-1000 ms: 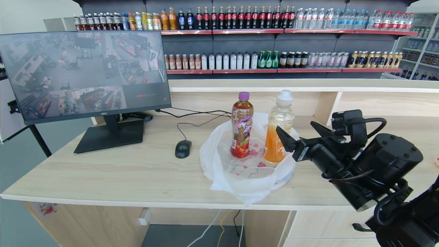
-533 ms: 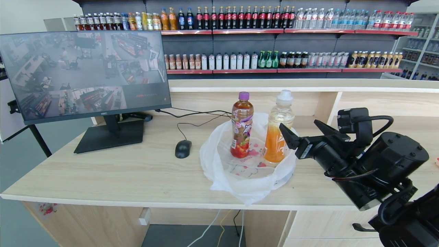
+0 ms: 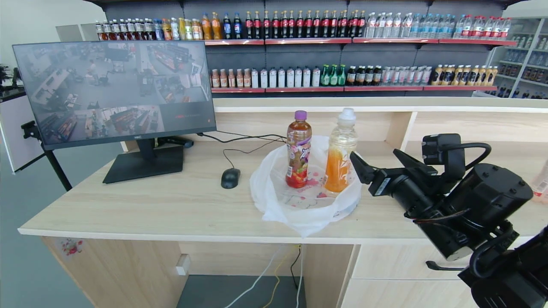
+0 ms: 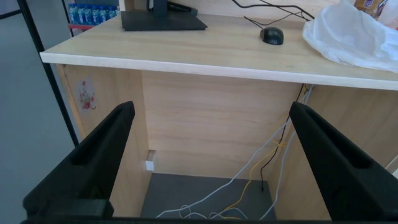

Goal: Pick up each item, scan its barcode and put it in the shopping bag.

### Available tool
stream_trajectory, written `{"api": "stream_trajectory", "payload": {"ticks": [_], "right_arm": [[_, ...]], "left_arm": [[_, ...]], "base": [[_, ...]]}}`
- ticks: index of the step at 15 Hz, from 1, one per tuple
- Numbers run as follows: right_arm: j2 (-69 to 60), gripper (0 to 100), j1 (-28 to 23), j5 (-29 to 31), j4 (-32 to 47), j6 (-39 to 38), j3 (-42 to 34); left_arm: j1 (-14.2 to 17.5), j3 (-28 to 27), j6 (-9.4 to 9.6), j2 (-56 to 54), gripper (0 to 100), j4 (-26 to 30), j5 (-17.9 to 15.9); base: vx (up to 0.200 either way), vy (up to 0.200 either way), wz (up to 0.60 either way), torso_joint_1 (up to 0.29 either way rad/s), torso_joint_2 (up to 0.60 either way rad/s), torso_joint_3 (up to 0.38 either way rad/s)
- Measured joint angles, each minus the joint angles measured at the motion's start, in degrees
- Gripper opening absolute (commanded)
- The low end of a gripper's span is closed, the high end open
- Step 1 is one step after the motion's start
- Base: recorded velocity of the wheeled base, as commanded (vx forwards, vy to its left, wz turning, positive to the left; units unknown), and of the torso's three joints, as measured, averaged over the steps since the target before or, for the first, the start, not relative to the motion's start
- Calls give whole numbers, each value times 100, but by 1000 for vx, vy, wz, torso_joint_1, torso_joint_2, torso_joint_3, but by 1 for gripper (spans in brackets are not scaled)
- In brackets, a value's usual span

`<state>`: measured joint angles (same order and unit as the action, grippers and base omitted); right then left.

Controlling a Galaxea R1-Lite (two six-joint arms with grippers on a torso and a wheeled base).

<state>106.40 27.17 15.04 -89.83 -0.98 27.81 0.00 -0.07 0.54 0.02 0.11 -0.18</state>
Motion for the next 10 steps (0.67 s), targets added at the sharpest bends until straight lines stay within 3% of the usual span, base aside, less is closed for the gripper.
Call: {"api": "stream_trajectory", "payload": {"ticks": [9, 10], "right_arm": [[22, 100, -9, 0, -11, -11, -13], [21, 100, -33, -2, -9, -11, -30]], "left_arm": [[0, 0, 1, 0, 100, 7, 0], [0, 0, 6, 0, 100, 7, 0]], "base": [[0, 0, 0, 0, 0, 0], [0, -200, 0, 2, 2, 7]]}}
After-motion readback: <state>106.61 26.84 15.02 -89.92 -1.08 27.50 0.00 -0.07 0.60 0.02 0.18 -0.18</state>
